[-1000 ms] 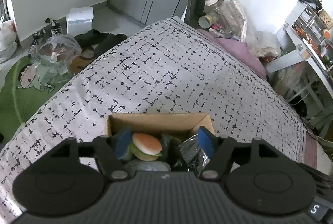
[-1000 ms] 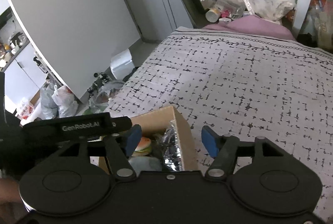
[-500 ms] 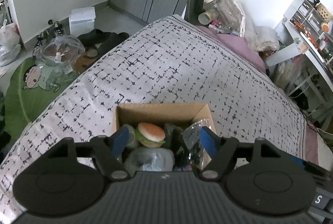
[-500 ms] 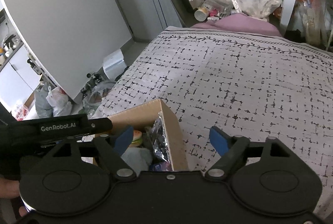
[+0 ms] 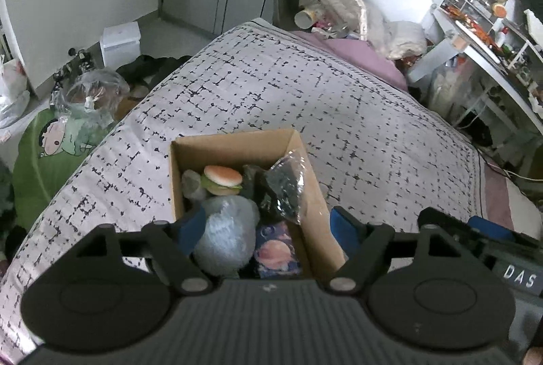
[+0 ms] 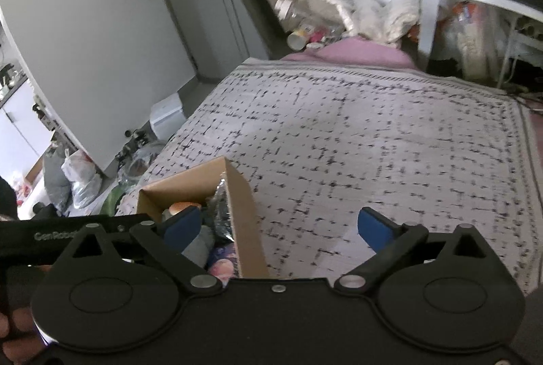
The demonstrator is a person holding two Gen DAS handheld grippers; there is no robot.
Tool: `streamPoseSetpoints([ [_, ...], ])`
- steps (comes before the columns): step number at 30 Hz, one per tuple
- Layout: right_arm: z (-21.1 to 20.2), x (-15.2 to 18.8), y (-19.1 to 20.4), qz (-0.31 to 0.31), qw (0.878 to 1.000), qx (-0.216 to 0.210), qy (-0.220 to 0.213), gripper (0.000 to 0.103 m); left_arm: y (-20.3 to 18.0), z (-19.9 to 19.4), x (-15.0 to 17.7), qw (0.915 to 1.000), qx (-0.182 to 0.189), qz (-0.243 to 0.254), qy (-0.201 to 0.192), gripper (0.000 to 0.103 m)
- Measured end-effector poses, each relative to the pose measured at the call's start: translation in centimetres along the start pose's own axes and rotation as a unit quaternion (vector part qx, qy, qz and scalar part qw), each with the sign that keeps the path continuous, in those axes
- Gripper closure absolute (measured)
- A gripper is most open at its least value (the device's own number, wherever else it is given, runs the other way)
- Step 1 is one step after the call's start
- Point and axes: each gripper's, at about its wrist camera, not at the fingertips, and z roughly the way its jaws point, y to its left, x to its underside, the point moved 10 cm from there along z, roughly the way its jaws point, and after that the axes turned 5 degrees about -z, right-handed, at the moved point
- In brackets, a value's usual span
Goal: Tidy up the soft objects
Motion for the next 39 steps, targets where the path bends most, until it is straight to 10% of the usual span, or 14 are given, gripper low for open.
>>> streamPoseSetpoints([
  [39, -12.0, 4.1, -3.4, -0.060, 0.994, 0.059, -0.070, 0.000, -2.6, -11.4, 6.7, 0.9944, -0.015, 0.046, -0.094, 0.011],
])
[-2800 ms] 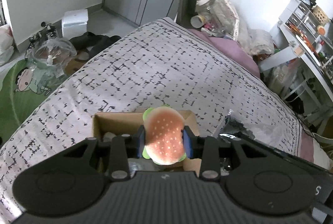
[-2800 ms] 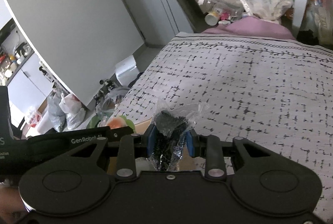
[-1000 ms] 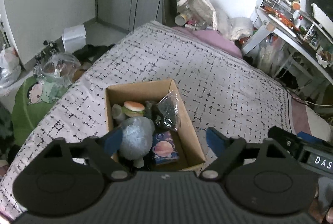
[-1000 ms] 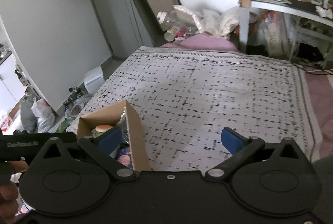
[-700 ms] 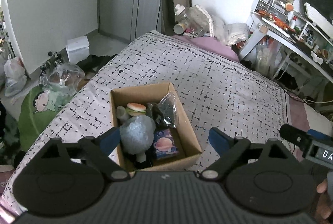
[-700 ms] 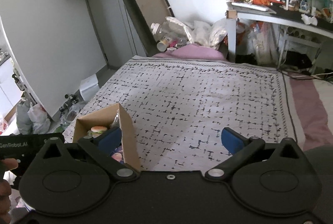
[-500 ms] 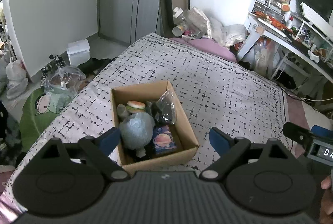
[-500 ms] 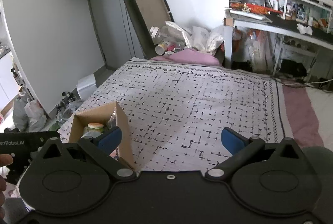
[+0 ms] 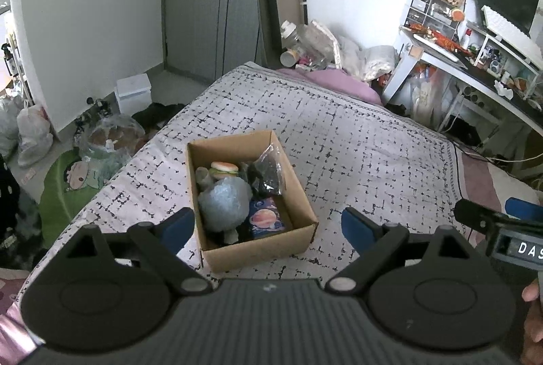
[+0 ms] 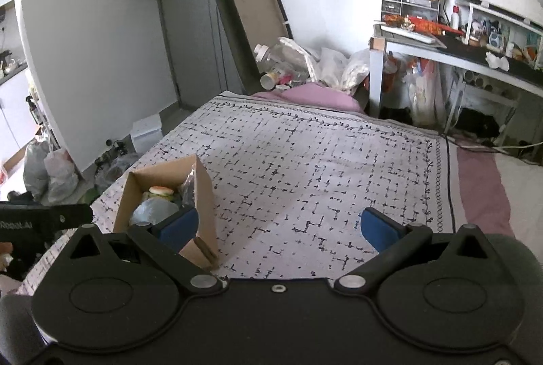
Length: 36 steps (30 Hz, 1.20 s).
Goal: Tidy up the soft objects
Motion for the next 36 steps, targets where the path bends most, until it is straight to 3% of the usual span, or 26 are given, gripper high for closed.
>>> streamPoseSetpoints([
  [21, -4.3, 0.5, 0.6, -0.032, 0.998, 0.028, -0.052, 0.000, -0.3, -4.3, 2.4, 0.9991, -0.004, 0.026, -0.033, 0.011],
  [36, -5.8, 0.6, 0.7, -0.031, 0.998, 0.013, -0.057, 0.000, -0.9, -5.8, 3.1, 0.9988, -0.003, 0.024, -0.042, 0.011],
])
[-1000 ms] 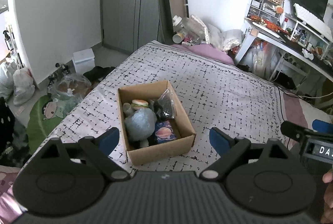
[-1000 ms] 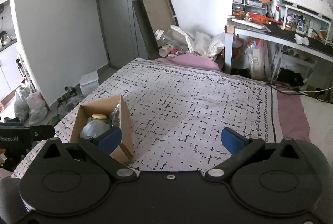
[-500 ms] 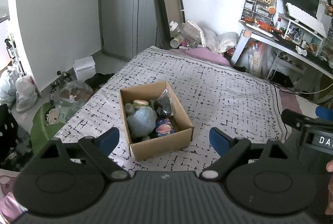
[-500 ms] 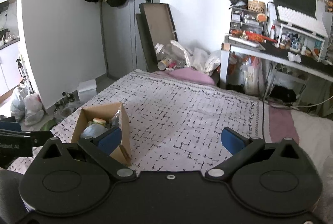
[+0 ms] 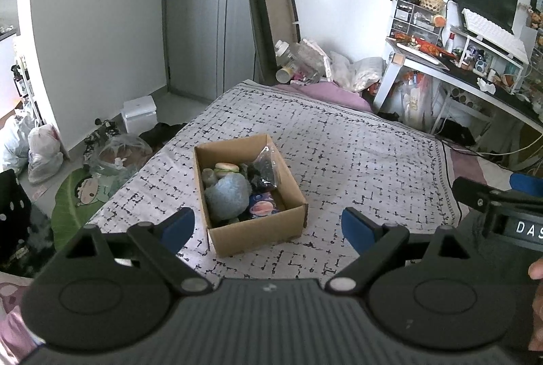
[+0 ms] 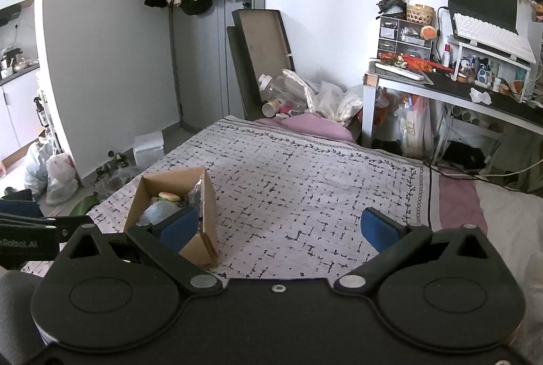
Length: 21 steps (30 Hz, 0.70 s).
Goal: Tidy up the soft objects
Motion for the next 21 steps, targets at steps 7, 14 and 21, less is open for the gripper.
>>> streamPoseSetpoints([
  [7, -0.39, -0.16, -0.28, 0.004, 1.000, -0.002, -0.005, 0.000, -0.32, -0.65, -0.01, 1.0000, -0.002, -0.003, -0.003, 0.011],
  [14, -0.55, 0.02, -0.20, 0.003, 1.000, -0.005, -0.003, 0.000, -0.65, -0.96, -0.24, 1.0000, -0.006, -0.001, -0.005, 0.011],
  [21, -0.67, 0.08, -0.29, 0.006, 1.000, -0.006, -0.001, 0.000, -0.88, -1.05, -0.11, 1.0000, -0.005, 0.002, -0.003, 0.011],
])
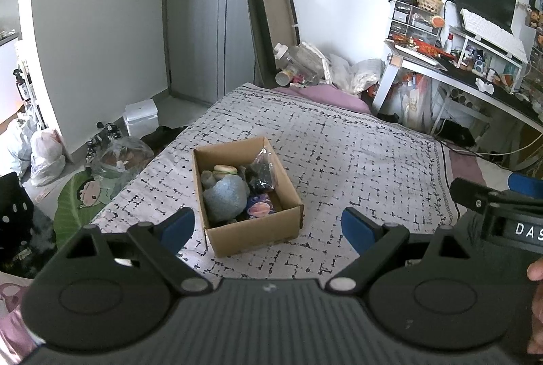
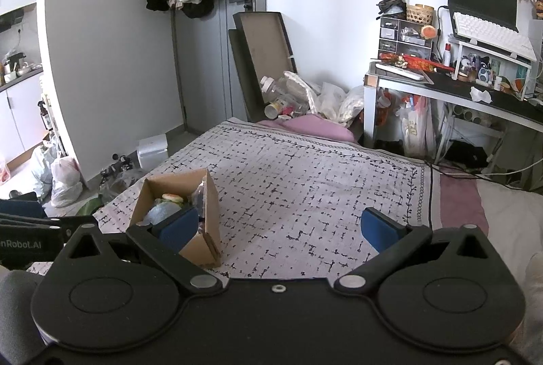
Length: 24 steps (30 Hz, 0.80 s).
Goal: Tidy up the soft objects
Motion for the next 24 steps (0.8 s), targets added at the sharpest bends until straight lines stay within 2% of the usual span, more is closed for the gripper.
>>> streamPoseSetpoints([
  [24, 0.20, 0.20, -0.55, 0.010, 1.000, 0.004, 0.006, 0.000, -0.36, 0.12, 0.03, 1.0000, -0.001, 0.000, 0.002, 0.010],
])
